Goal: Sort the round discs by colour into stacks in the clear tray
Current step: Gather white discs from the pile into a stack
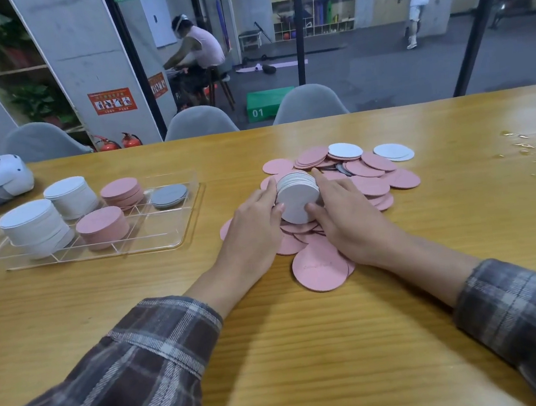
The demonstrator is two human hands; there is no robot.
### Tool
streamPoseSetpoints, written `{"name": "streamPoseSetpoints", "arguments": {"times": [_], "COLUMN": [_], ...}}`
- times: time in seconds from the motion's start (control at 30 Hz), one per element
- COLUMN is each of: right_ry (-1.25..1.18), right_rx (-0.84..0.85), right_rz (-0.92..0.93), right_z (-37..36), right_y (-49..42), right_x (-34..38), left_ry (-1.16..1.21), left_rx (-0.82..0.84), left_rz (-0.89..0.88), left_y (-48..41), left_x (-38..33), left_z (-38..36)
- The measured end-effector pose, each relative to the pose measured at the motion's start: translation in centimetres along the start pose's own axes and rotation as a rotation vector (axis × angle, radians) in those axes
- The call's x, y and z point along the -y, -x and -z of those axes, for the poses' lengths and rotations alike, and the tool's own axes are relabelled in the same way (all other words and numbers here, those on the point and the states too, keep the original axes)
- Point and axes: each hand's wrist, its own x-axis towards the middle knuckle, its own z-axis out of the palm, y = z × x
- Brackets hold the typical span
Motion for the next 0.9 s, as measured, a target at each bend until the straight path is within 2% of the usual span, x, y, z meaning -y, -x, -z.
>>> {"name": "streamPoseSetpoints", "arguments": {"times": [0.2,0.3,0.53,0.77,0.9], "right_ry": [-0.034,-0.075,-0.293,-0.281,-0.299], "right_rx": [0.055,0.039,-0.008,-0.045,0.0], "right_rz": [-0.037,0.006,-0.008,0.093,0.124], "right_z": [0.0,0.3,1.8,2.1,1.8], "right_y": [0.2,0.1,0.3,-1.1,-2.6], "right_x": [0.1,0.6,0.8,2.2,4.4], "left_ry": [-0.075,-0.065,0.209,0.356,0.357], "left_rx": [-0.013,-0.021,-0.077,-0.071,-0.06], "left_rz": [-0.022,-0.032,-0.005,0.095,0.109], "left_y": [1.4,1.6,1.1,1.4,1.7], "left_x": [-0.7,-0.5,-0.3,1.6,3.3], "left_z": [0.0,0.1,1.8,4.2,6.8]}}
